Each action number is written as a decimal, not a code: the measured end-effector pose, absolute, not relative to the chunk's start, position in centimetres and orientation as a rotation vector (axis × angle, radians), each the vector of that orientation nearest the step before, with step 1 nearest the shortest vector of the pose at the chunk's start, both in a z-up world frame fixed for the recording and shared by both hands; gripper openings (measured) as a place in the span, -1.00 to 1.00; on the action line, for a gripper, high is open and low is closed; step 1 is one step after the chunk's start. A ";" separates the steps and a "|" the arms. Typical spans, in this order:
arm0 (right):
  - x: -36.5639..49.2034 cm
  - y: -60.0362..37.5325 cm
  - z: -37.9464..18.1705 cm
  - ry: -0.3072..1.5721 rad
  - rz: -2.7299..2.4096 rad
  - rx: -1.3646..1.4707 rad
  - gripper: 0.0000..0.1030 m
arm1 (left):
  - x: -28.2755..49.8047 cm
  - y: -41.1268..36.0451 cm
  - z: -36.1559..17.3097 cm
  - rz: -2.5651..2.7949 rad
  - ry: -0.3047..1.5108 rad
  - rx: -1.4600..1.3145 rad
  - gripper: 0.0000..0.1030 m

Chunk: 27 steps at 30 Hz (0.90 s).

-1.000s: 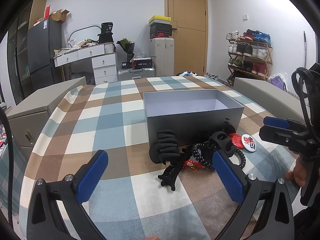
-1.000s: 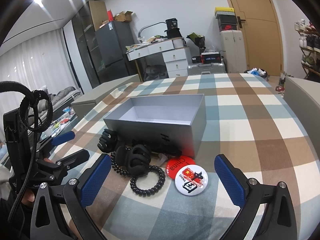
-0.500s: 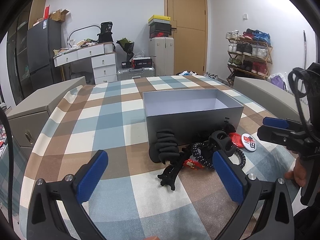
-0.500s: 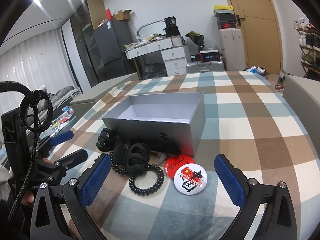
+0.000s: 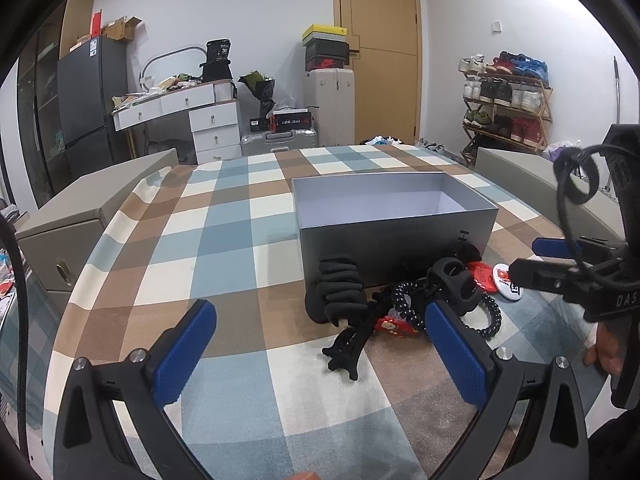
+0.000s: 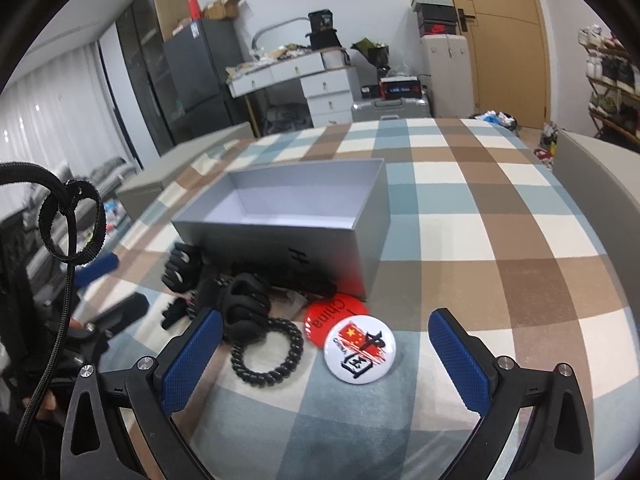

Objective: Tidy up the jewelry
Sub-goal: 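Lower the right gripper onto the black claw clip and close it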

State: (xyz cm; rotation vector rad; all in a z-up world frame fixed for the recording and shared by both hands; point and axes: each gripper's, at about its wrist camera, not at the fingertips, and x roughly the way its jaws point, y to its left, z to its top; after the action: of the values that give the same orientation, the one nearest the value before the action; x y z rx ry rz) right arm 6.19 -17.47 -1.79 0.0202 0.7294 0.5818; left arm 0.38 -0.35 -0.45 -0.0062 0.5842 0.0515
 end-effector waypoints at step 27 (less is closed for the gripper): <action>7.1 -12.2 -2.3 0.823 0.774 0.009 0.26 | 0.8 1.3 -0.6 -0.005 0.632 -0.134 0.97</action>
State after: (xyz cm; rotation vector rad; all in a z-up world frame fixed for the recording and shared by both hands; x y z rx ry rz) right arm 7.10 -12.20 -2.26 0.0094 0.8227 0.7737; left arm 0.82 1.26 -0.57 -0.1336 0.6320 -0.0052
